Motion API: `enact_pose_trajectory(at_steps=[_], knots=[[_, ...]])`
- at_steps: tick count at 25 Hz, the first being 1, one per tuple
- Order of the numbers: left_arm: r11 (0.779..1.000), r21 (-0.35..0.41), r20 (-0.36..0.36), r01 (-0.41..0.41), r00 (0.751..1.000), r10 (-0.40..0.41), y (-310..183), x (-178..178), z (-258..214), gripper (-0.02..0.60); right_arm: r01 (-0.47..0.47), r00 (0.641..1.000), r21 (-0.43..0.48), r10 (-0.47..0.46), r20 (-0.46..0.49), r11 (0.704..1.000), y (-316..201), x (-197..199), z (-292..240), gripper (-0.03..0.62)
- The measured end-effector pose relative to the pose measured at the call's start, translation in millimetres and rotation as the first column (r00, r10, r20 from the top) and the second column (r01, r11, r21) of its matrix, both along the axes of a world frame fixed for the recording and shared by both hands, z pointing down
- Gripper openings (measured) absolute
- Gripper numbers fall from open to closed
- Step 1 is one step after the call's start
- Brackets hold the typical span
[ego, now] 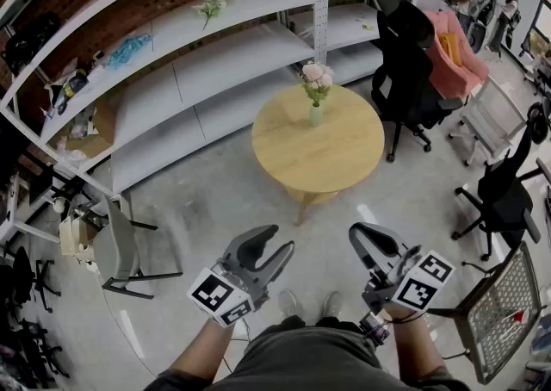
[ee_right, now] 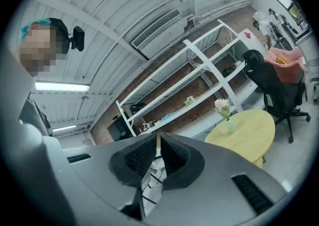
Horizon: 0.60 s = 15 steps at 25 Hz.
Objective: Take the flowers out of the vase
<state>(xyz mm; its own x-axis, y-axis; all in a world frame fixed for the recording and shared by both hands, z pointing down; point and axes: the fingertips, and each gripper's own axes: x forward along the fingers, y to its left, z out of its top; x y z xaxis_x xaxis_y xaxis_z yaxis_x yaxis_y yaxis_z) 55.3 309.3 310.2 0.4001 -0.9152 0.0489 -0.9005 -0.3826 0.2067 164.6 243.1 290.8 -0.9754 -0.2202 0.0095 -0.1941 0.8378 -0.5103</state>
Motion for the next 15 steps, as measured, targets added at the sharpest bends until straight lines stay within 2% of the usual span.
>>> enact_pose_trajectory(at_steps=[7, 11, 15], knots=[[1.000, -0.007, -0.008, -0.001, 1.000, 0.001, -3, 0, 0, 0.169, -0.005, 1.000, -0.014, 0.005, -0.008, 1.000, -4, 2, 1, 0.031], [1.000, -0.001, -0.010, 0.004, 1.000, -0.004, -2, -7, 1, 0.169, -0.040, 0.999, -0.055, 0.041, 0.008, 0.998, -10, -1, 4, 0.032], [1.000, 0.000, -0.016, 0.001, 1.000, -0.001, 2, -20, 2, 0.169, -0.069, 0.998, -0.050, 0.069, -0.007, 0.996, -11, -10, 3, 0.032]])
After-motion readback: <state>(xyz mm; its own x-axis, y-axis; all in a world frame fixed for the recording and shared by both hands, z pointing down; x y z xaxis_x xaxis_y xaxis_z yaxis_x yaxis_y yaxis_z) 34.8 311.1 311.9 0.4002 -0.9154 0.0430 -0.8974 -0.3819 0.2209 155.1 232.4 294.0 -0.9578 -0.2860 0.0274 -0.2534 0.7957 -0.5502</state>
